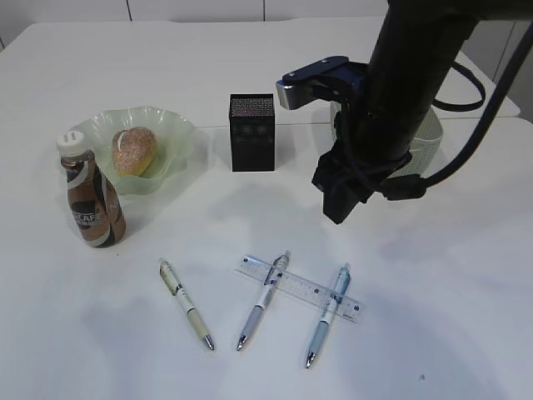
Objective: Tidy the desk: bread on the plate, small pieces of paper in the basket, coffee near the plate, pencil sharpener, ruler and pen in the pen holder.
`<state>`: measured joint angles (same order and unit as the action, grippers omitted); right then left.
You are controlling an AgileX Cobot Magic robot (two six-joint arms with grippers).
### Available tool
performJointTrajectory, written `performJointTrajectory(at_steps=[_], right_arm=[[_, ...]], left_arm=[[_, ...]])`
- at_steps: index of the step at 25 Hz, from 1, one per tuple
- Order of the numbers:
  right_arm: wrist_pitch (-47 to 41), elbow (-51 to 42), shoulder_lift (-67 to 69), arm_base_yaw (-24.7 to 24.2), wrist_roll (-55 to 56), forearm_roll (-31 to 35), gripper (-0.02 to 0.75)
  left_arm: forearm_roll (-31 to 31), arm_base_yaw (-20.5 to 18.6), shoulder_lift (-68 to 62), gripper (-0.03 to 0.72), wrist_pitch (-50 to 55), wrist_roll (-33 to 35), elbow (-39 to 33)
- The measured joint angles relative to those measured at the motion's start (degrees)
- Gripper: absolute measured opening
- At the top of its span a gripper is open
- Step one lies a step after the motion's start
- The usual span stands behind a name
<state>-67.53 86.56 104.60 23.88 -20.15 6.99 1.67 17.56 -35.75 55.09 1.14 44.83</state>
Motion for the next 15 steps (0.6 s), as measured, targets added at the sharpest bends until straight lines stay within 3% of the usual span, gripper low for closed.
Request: performJointTrajectory(at_steps=[7, 15], right_arm=[[1.04, 0.00, 2.43, 0.00, -0.64, -0.10, 0.410], [-0.25, 0.00, 5.58, 2.45, -5.08, 0.77, 0.517]], left_arm=[[0.13, 0.00, 0.00, 0.349, 1.98, 0.00, 0.00], [1.47, 0.00, 0.00, 0.349, 2.07, 0.00, 0.00]])
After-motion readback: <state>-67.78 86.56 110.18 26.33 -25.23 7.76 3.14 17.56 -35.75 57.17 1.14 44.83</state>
